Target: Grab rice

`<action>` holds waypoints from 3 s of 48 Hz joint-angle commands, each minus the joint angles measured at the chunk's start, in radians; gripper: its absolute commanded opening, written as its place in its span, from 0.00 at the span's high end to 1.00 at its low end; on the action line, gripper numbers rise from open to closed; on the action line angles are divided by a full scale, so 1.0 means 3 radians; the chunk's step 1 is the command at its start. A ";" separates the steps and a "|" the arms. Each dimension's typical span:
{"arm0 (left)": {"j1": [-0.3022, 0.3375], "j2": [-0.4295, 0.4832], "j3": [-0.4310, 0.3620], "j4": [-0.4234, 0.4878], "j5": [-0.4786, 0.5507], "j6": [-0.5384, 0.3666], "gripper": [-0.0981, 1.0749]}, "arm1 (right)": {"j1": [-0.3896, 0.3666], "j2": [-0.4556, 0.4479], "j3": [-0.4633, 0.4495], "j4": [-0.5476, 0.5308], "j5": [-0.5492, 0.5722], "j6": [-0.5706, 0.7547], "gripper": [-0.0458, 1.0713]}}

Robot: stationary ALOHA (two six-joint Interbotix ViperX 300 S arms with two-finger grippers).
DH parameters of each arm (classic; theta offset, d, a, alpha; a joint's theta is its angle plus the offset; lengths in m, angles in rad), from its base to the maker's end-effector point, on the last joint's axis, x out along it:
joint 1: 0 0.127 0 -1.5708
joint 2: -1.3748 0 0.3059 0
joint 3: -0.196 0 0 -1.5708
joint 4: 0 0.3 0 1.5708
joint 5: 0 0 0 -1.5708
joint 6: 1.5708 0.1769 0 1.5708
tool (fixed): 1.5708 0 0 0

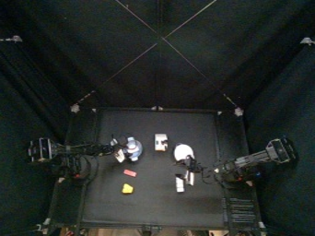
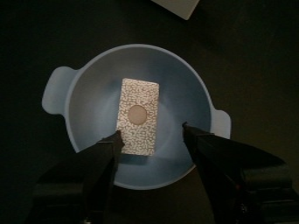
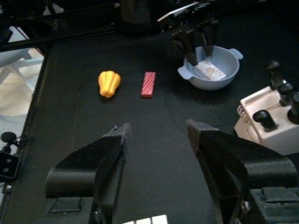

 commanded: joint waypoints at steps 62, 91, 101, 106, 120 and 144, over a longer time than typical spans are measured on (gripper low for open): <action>0.0184 0.0522 -0.0230 0.0987 0.0092 0.0005 0.14 | -0.0010 0.0000 -0.0041 -0.0005 0.0010 0.0005 0.17; 0.0174 0.0547 -0.0414 0.0992 0.0092 0.0005 0.19 | -0.0010 0.0000 -0.0041 -0.0005 0.0010 0.0005 0.17; 0.0174 0.0649 -0.0491 0.0997 0.0097 0.0010 0.19 | -0.0010 0.0000 -0.0036 -0.0005 0.0010 0.0005 0.17; 0.0164 0.0644 -0.0501 0.1007 0.0179 0.0010 0.19 | -0.0010 -0.0005 -0.0036 -0.0005 0.0010 0.0005 0.17; 0.0164 0.0266 -0.0496 0.0987 0.0358 0.0005 0.18 | -0.0010 0.0000 -0.0036 -0.0005 0.0010 0.0005 0.17; 0.0128 0.0066 -0.0736 0.0879 0.1739 0.0015 0.18 | -0.0010 0.0020 -0.0046 -0.0005 0.0010 0.0005 0.17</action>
